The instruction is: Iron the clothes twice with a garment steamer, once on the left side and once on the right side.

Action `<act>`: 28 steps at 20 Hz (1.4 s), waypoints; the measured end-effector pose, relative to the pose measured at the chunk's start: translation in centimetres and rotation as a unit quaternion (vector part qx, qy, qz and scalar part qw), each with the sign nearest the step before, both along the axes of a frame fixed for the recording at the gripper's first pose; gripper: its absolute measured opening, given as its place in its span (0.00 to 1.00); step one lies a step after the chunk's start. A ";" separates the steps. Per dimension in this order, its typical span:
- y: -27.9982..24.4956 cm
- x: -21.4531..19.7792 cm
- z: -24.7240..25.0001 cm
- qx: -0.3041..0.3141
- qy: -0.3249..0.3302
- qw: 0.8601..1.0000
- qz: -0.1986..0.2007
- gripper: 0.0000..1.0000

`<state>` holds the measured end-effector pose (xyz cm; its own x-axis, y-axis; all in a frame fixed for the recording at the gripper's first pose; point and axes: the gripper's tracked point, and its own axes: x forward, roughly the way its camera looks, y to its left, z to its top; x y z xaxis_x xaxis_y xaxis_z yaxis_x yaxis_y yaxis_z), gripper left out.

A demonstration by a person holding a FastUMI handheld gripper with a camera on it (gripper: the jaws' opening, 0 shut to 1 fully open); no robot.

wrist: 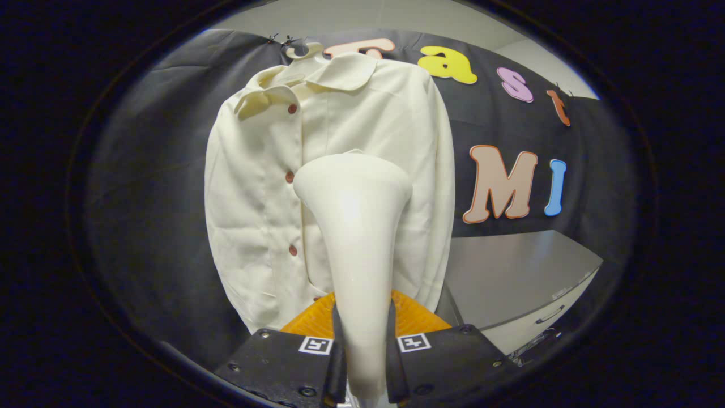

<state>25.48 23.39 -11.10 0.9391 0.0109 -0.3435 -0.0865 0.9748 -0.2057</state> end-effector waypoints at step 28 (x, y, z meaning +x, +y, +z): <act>-7.0 -9.9 -19.9 -0.002 0.140 0.987 -0.078 0.28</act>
